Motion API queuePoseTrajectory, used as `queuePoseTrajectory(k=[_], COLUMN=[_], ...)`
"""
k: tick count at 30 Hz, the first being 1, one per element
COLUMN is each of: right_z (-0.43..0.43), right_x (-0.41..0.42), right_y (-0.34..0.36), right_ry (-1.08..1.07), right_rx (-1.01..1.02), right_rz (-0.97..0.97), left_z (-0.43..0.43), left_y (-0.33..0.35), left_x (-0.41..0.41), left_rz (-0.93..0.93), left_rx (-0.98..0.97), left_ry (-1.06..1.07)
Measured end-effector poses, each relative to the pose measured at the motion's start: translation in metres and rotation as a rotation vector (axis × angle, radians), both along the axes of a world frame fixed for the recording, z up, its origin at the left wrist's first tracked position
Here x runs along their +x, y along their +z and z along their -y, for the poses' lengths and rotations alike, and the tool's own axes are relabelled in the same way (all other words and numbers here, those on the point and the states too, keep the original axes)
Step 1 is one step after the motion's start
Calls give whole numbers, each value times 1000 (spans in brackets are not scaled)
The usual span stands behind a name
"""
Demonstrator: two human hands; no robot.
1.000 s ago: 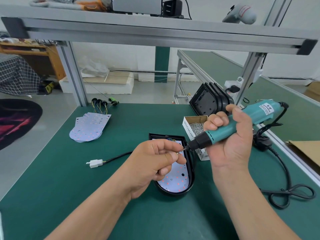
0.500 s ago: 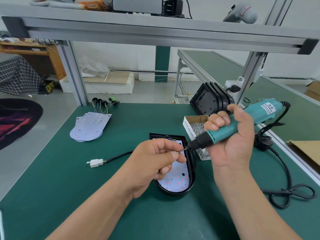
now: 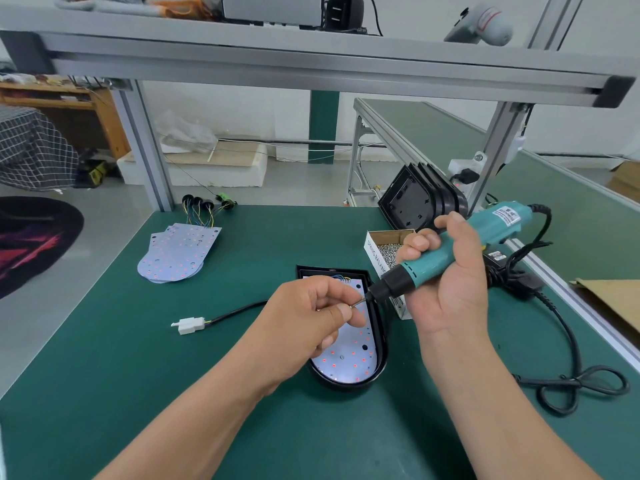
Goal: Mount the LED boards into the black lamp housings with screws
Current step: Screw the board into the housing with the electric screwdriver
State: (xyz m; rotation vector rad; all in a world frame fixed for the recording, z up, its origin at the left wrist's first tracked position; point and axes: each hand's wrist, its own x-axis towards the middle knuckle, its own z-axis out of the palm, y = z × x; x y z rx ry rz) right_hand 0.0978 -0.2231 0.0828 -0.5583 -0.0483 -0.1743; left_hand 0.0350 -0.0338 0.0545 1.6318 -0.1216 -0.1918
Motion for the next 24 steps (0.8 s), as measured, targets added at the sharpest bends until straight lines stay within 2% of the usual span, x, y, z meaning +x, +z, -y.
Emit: queuePoseTrajectory(k=[11, 19, 24], right_z=[2, 8, 6], right_x=[2, 2, 1], right_y=[-4, -2, -1], right_ry=[-34, -82, -65], right_rx=[110, 121, 114], right_rz=[-72, -65, -33], left_z=[-1, -12, -13], left_y=[1, 1, 3], left_x=[0, 10, 9], left_rz=[2, -90, -118], left_rx=[-63, -182, -236], left_ry=[25, 133, 81])
